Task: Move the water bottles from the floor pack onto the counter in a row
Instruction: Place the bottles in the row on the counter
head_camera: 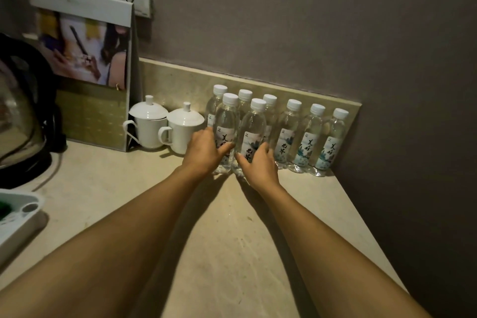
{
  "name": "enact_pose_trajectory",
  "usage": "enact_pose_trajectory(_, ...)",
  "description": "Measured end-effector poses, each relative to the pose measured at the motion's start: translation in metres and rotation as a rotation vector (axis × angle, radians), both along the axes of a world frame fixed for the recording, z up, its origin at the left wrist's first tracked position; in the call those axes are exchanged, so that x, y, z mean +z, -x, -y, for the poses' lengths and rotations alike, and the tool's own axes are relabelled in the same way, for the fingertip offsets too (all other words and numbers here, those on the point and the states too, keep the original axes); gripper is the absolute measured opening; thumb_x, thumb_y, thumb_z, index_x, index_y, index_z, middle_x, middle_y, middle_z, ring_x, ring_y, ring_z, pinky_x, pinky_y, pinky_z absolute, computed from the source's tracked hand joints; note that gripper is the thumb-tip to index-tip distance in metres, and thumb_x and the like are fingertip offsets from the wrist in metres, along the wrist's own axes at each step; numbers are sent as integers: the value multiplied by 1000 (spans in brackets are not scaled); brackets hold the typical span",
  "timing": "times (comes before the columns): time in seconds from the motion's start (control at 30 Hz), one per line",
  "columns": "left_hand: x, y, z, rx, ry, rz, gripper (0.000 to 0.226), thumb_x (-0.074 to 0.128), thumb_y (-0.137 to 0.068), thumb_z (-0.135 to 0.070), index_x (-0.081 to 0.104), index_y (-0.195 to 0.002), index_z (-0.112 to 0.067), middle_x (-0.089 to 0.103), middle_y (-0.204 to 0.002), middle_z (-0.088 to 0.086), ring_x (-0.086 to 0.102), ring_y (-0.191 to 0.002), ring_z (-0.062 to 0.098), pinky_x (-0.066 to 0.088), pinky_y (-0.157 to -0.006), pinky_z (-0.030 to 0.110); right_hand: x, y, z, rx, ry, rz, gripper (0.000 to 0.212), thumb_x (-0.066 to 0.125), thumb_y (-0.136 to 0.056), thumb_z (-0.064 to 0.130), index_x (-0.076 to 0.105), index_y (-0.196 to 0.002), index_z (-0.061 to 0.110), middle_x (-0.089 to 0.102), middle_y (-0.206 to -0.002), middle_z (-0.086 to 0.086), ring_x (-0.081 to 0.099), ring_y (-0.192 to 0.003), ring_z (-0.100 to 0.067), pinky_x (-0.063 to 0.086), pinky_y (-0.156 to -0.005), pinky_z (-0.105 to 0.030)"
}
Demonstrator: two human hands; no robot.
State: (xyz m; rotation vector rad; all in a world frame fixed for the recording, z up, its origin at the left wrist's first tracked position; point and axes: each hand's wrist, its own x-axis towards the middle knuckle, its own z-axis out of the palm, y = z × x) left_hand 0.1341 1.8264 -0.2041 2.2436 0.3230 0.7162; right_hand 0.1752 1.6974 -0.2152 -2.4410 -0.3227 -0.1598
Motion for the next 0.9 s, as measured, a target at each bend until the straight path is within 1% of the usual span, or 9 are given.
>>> enact_pose_trajectory(0.2, -1, -6, 1, 17, 8, -28, 40, 76, -81, -31, 62, -113, -12, 69, -109, 8, 65, -100, 22, 54, -88, 38, 4, -2, -3, -7, 18, -10, 81, 55, -93, 45, 14, -149, 3, 25, -152, -20, 40, -133, -37, 42, -101, -43)
enact_pose_trajectory(0.33, -1, -8, 3, 34, 30, -54, 43, 78, -80, -30, 60, -114, -10, 67, -110, 9, 64, -101, 23, 54, -89, 39, 6, -2, -5, -14, 42, -28, 87, 55, -92, 48, 10, -149, 0, 33, -149, -22, 45, -130, -38, 44, -98, -44)
enact_pose_trajectory(0.43, -16, -4, 3, 13, 72, -109, 43, 81, -77, -24, 63, -114, -11, 69, -112, 7, 66, -102, 21, 53, -86, 29, 5, 0, -4, -3, 32, -32, 88, 60, -90, 43, 10, -149, 1, 34, -149, -23, 46, -129, -37, 45, -98, -44)
enact_pose_trajectory(0.47, -23, -2, 3, 10, 70, -117, 44, 82, -75, -22, 64, -114, -12, 70, -112, 6, 66, -102, 20, 53, -85, 28, 3, 2, -3, 7, 30, -25, 88, 63, -89, 41, 11, -148, 2, 35, -148, -22, 47, -128, -36, 45, -97, -42)
enact_pose_trajectory(0.5, -29, 0, 3, 9, 66, -115, 46, 83, -74, -22, 64, -115, -13, 70, -113, 5, 66, -103, 19, 54, -87, 30, 0, 3, -2, 16, 28, -12, 89, 66, -88, 38, 12, -148, 2, 36, -146, -21, 48, -127, -35, 46, -97, -40)
enact_pose_trajectory(0.57, -33, 1, 3, 21, 65, -104, 50, 84, -71, -23, 64, -116, -14, 70, -113, 5, 66, -104, 20, 56, -89, 36, -3, 4, 0, 17, 23, 15, 86, 67, -88, 35, 13, -147, 3, 40, -144, -19, 49, -125, -33, 47, -95, -38)
enact_pose_trajectory(0.6, -33, 0, 3, 28, 65, -111, 50, 85, -71, -24, 65, -115, -14, 70, -112, 5, 66, -103, 20, 56, -88, 37, -4, 4, 0, 9, 18, 20, 84, 66, -89, 34, 14, -147, 2, 41, -143, -19, 50, -124, -33, 47, -95, -37)
enact_pose_trajectory(0.73, -30, -6, 1, 49, 54, -151, 46, 85, -71, -25, 66, -111, -14, 70, -110, 6, 66, -102, 21, 56, -87, 36, -6, 4, -2, -8, 0, 47, 73, 64, -90, 35, 23, -141, 3, 46, -139, -17, 51, -123, -32, 47, -93, -37)
enact_pose_trajectory(0.9, -32, -9, 1, 53, 11, -165, 48, 83, -73, -26, 64, -115, -13, 68, -113, 7, 64, -105, 23, 55, -87, 35, -9, 1, 1, 19, 24, 71, 71, 62, -90, 36, 26, -141, 3, 45, -137, -18, 53, -120, -32, 48, -92, -35)
